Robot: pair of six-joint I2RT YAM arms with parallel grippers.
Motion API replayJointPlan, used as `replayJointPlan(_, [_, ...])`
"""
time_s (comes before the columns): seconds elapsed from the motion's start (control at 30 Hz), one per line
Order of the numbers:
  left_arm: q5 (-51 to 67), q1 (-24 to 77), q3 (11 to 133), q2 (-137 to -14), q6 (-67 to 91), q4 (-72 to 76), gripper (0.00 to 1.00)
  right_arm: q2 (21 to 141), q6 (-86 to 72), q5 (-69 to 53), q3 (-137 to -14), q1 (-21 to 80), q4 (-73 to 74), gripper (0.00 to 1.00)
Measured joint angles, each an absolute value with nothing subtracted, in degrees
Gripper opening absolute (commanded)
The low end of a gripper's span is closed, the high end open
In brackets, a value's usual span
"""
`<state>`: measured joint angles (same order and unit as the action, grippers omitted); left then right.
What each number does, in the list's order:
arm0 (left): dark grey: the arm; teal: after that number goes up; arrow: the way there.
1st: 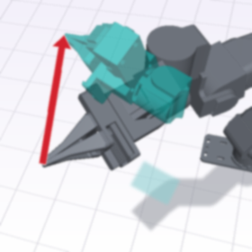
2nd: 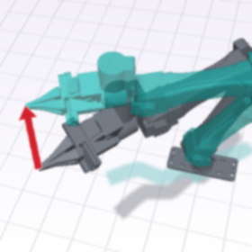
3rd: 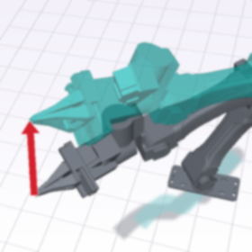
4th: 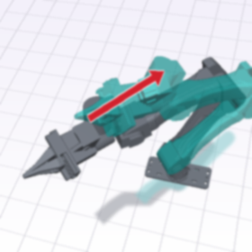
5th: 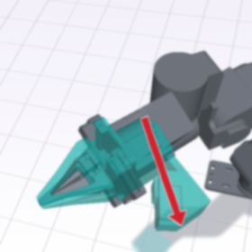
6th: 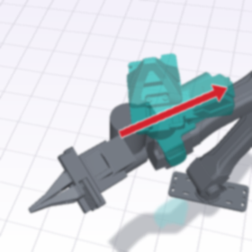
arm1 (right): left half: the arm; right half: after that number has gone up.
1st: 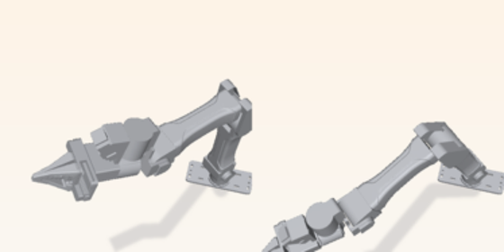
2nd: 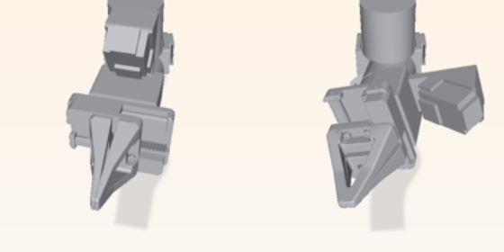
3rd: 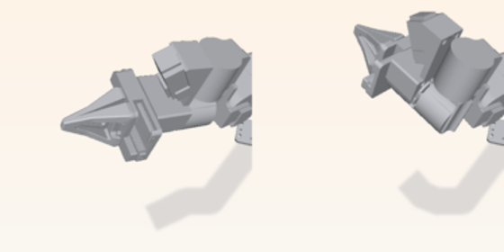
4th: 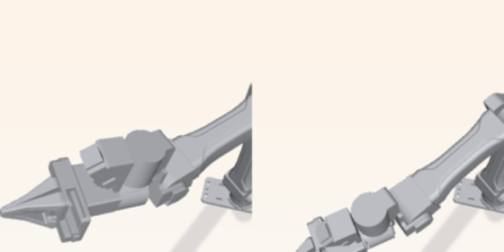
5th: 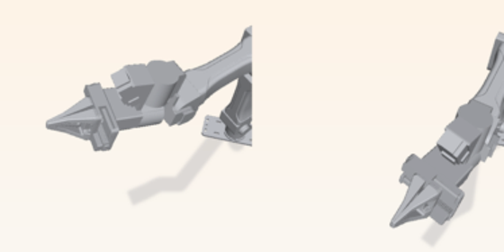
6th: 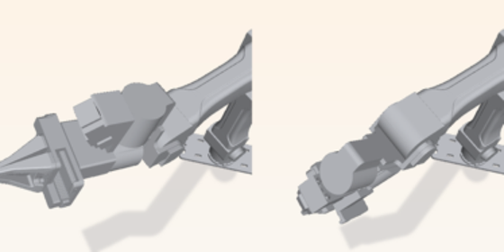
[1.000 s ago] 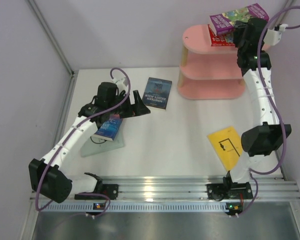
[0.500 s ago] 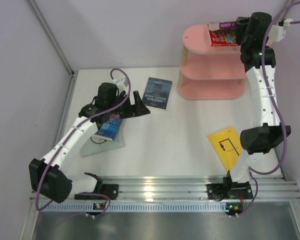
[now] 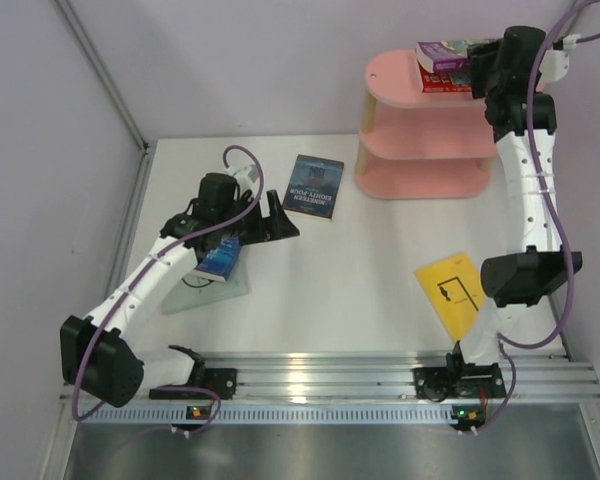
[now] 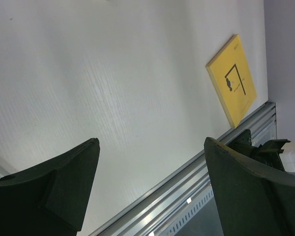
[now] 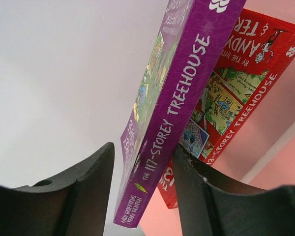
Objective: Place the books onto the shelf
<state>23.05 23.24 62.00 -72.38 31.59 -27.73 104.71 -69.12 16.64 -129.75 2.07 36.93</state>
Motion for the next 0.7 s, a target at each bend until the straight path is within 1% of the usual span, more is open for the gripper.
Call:
replayJointPlan(0.1, [23.05,23.24,62.0,-71.83,31.59,-27.35,0.92,104.64,-68.05,15.88,-128.99,2.0,36.67,0.45])
replayJointPlan(0.3, [23.05,23.29,62.0,-71.46,31.62,-27.03,0.92,103.9,-67.64,14.81,-124.75,1.98,36.14,0.4])
replayJointPlan(0.33, [23.05,23.29,62.0,-71.46,31.62,-27.0,0.92,103.9,-67.64,14.61,-124.2,1.98,36.16,0.35])
replayJointPlan(0.4, [23.05,23.29,62.0,-71.46,31.62,-27.0,0.92,103.9,-67.68,14.17,-123.42,1.98,36.1,0.28])
replayJointPlan(0.47, [23.05,23.31,62.0,-71.46,31.62,-27.0,0.92,103.88,-68.16,14.02,-123.33,1.96,35.59,0.16])
replayJointPlan(0.5, [23.05,23.35,62.0,-71.44,31.62,-27.0,0.92,103.74,-68.55,13.96,-123.2,1.96,35.07,0.16])
replayJointPlan(0.53, [23.05,23.35,62.0,-71.4,31.64,-27.0,0.92,103.37,-68.6,13.82,-122.5,1.96,34.06,0.12])
replayJointPlan(0.57, [23.05,23.35,62.0,-71.35,31.64,-27.0,0.92,102.69,-68.75,13.8,-121.38,1.96,33.54,0.1])
replayJointPlan(0.7, [23.05,23.42,62.0,-71.2,31.68,-26.98,0.91,101.62,-69.23,13.85,-119.59,1.96,32.58,0.07])
